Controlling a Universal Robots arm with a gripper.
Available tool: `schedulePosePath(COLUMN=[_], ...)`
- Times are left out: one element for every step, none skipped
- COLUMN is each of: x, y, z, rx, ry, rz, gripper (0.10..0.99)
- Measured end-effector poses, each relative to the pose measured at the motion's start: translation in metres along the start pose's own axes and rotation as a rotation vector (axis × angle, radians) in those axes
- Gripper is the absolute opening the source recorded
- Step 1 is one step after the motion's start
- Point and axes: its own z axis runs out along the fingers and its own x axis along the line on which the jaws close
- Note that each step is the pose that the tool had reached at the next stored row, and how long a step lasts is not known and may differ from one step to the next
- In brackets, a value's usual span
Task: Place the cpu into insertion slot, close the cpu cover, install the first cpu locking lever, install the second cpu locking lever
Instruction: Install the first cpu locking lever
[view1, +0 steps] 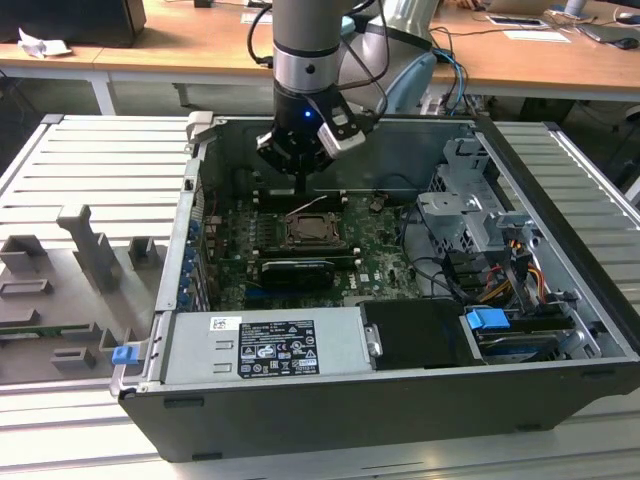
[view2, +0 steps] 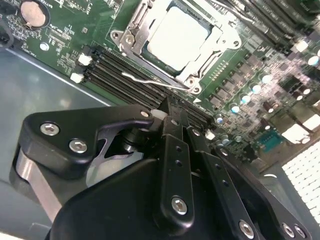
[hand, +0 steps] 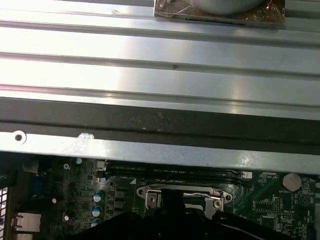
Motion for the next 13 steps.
schedulePosePath(x=[-0.0001, -0.0004, -0.0005, -0.0005, -0.0006, -0.0005, -0.0005, -0.0005, -0.0005, -0.0005, -0.0006, -0.001, -0.0015], y=[-0.0001, -0.0002, -0.0003, -0.0004, -0.0005, -0.0007, -0.001, -0.0013, -0.0015, -0.0018, -0.0018, -0.0019, -0.0021], z=[0.0006, 0.0012, 0.002, 0.0026, 0.0039, 0.0044, 0.005, 0.006, 0.007, 0.0089, 0.01, 0.0112, 0.0129], rx=[-0.001, -0.002, -0.007, -0.012, -0.015, -0.017, -0.02, -0.023, -0.023, -0.023, -0.023, -0.023, -0.023], ry=[-0.0005, -0.0009, -0.0011, -0.0014, -0.0022, -0.0023, -0.0025, -0.003, -0.0036, -0.0061, -0.0086, -0.0092, -0.0097], rz=[0.009, 0.015, 0.017, 0.017, 0.018, 0.017, 0.017, 0.017, 0.018, 0.017, 0.016, 0.016, 0.016], gripper=[0.106, 0.106, 0.106, 0.106, 0.106, 0.106, 0.106, 0.106, 0.106, 0.106, 0.106, 0.106, 0.106])
